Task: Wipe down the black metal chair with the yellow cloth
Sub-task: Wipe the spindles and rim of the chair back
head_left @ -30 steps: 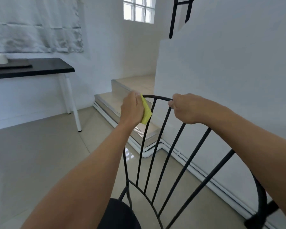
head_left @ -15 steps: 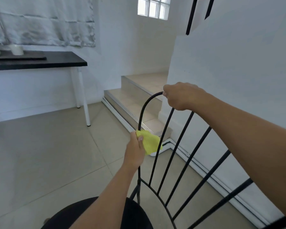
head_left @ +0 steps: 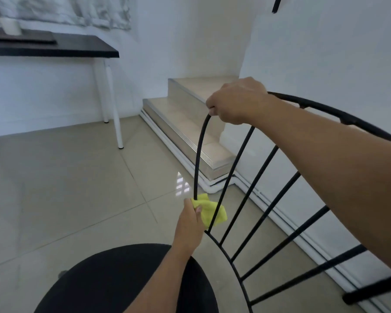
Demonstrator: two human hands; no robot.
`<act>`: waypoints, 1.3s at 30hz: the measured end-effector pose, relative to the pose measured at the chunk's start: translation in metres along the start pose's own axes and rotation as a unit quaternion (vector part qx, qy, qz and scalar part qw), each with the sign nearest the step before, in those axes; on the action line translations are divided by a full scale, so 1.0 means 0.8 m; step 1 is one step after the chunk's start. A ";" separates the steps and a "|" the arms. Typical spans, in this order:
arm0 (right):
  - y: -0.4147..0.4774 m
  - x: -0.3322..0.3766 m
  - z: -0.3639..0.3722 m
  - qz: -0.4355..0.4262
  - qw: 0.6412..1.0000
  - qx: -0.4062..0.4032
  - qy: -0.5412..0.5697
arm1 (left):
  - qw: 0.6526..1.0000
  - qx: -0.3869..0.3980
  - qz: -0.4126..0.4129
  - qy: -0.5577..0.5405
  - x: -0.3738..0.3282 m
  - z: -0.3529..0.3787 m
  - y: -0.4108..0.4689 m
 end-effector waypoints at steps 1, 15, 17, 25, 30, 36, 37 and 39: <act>0.003 0.003 0.001 -0.008 1.000 -0.007 -0.007 | 1.000 0.009 -0.013 0.004 0.012 0.002 -0.004; 0.005 -0.001 0.003 -0.020 0.999 -0.025 -0.001 | 1.000 0.002 -0.001 -0.003 0.020 0.005 0.002; 0.005 0.001 0.004 -0.019 0.999 -0.030 0.001 | 0.999 0.013 -0.028 0.019 0.040 0.007 -0.008; 0.008 0.001 0.007 -0.011 0.999 -0.035 0.012 | 0.996 -0.040 0.078 -0.030 -0.040 -0.020 0.040; 0.011 0.000 0.007 -0.019 0.999 -0.027 0.020 | 1.000 -0.016 -0.011 0.003 0.014 -0.003 0.002; 0.006 -0.001 0.001 -0.020 0.999 -0.005 0.033 | 0.999 -0.024 0.042 -0.010 -0.053 -0.030 0.031; 0.005 -0.002 -0.001 -0.021 0.999 0.002 0.039 | 0.998 -0.033 0.055 -0.012 -0.077 -0.036 0.045; 0.005 -0.005 -0.004 -0.022 0.996 0.023 0.079 | 0.997 -0.036 0.072 0.000 -0.121 -0.048 0.070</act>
Point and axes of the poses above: each hand's wrist, its own y-axis towards the middle knuckle, its own z-axis out of the palm, x = y × z, the point moved 2 cm from there along y, towards the middle knuckle, and after that the axes turned 12 degrees about -y, right-handed, at the moved point
